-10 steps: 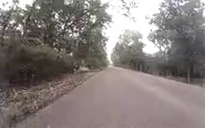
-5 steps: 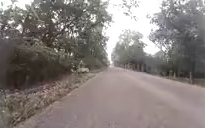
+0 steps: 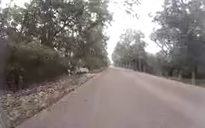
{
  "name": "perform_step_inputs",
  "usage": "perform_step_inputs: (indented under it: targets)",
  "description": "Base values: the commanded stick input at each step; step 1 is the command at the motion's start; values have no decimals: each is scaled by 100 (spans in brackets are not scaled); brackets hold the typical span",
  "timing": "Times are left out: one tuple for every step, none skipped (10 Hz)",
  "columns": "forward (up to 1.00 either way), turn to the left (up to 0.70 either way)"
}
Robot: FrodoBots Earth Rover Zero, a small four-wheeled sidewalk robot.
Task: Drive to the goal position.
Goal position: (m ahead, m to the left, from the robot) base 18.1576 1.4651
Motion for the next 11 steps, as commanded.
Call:
perform_step_inputs:
  targets:
    - [70,0]
    - [70,0]
    - [70,0]
    - [70,0]
    - [70,0]
    - [70,0]
    - [70,-23]
    - [70,-27]
    - [70,-11]
    - [70,0]
    - [70,0]
